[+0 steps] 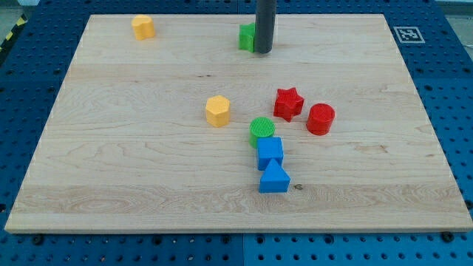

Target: Push the green star towards top center

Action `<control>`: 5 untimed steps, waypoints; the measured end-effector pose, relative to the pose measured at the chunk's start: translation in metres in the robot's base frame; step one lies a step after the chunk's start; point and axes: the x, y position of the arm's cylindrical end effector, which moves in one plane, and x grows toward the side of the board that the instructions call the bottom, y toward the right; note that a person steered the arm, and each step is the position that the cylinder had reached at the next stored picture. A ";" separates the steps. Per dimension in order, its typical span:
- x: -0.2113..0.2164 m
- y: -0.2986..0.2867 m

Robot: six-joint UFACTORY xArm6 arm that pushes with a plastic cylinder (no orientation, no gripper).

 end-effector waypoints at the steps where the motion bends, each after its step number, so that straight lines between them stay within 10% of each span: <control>1: 0.001 -0.019; 5: -0.011 -0.032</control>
